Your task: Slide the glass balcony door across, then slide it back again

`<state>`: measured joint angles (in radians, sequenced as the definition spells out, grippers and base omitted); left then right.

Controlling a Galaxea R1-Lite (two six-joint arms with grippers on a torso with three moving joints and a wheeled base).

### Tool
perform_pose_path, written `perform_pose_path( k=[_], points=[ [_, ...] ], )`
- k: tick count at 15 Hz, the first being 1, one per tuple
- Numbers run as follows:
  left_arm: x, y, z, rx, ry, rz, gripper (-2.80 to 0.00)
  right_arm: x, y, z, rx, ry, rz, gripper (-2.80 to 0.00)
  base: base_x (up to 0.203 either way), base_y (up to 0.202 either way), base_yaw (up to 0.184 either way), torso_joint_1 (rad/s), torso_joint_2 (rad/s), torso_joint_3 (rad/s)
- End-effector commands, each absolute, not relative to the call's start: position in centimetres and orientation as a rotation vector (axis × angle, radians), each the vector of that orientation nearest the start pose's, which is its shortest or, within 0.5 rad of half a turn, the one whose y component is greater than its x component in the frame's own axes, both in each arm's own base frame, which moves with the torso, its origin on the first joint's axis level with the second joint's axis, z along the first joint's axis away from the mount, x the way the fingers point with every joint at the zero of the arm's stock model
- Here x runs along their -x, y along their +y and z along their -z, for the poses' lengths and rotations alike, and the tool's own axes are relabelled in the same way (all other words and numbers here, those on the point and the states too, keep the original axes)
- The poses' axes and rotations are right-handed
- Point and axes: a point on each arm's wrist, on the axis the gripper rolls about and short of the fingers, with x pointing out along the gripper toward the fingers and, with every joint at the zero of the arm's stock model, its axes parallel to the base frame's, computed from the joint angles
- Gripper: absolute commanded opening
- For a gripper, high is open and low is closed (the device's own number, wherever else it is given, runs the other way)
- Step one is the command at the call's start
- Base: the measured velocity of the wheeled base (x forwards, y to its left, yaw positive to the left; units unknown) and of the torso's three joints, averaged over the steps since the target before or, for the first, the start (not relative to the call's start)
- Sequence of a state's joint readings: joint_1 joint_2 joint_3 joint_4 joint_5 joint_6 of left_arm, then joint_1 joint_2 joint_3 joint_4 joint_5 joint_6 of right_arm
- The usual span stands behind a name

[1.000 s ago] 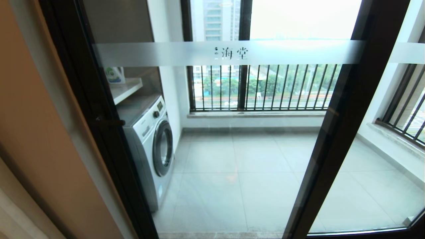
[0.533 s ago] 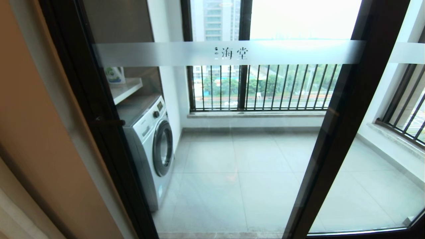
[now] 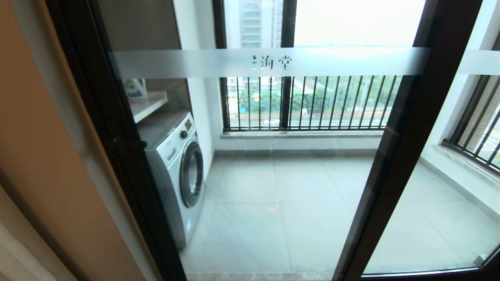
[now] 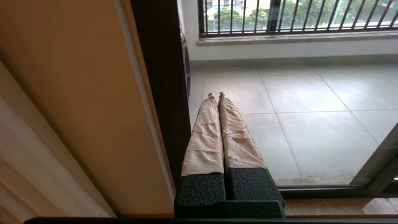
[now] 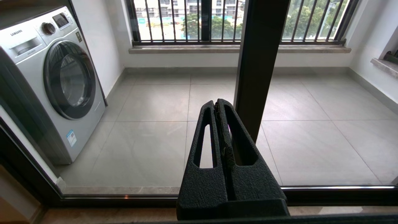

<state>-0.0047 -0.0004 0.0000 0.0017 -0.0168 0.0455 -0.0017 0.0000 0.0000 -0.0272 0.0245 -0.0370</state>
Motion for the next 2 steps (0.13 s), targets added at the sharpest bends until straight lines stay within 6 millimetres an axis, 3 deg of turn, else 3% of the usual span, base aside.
perform_pose_path(
  k=[1,2],
  points=[
    [2.26,-0.03,-7.49,-0.046,0.004,0.022,-2.8,2.19,0.06,-7.49,0.034,-0.016,-0.021,-2.8,0.0,0.0,0.0,0.0,0.0,0.0],
    [2.26,-0.03,-7.49,-0.044,0.004,0.022,-2.8,2.19,0.06,-7.49,0.034,-0.016,-0.021,-2.8,0.0,0.0,0.0,0.0,0.0,0.0]
  ],
)
